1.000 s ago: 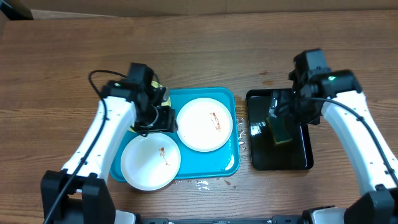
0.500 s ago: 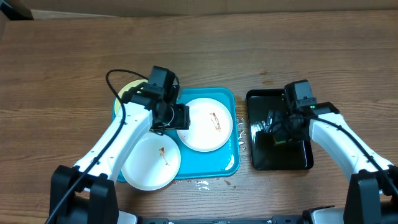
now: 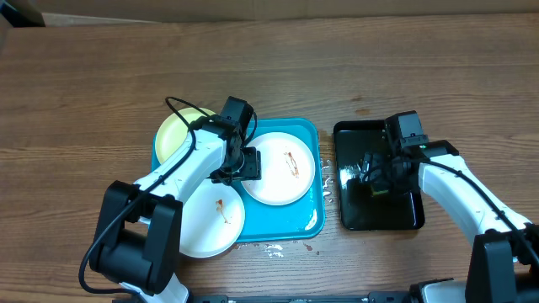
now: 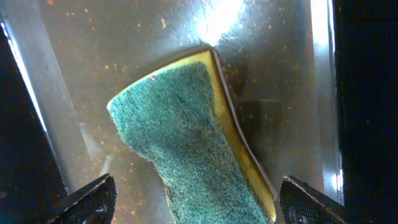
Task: Clean dirty plates on tray and stack at the side
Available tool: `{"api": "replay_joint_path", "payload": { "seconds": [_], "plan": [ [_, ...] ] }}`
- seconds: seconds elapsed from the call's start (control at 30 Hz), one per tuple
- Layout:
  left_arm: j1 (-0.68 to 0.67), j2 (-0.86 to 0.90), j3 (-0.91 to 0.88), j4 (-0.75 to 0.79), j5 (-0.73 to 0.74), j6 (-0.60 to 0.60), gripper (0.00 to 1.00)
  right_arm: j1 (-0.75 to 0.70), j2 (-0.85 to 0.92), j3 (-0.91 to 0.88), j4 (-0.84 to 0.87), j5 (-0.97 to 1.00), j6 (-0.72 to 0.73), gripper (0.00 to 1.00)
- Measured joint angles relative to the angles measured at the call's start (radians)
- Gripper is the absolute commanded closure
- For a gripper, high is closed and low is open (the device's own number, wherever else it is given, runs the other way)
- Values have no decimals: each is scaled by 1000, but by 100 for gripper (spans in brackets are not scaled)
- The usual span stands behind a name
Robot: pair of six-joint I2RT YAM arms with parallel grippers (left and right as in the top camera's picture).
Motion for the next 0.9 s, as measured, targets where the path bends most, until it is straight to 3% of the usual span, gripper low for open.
{"api": "replay_joint_path", "payload": {
  "seconds": [0.2,0.3,0.37,0.43,0.53,0.63,0.8,0.83,0.9],
  "plan": [
    [-1,3,0,14,0,-2,38,0,0,-65,45,2,0,18],
    [-2,3,0,25,-2,-3,42,0,0,-91,51,2,0,43],
    [-2,3,0,32,-3,-3,45,0,0,-95,49,2,3,51],
    [-2,3,0,34,-3,-3,46,0,0,-96,41,0,4,50],
    [-2,3,0,35,-5,-3,47,0,0,-96,32,-2,8,32],
    [-2,3,0,43,-12,-3,47,0,0,-97,29,-6,2,32],
    [-2,3,0,45,-18,-3,51,0,0,-97,23,-58,3,48],
    [-2,3,0,45,-18,-3,52,0,0,-97,22,-70,4,55],
    [-2,3,0,45,-18,-3,52,0,0,-97,21,-89,-2,78]
  ]
}}
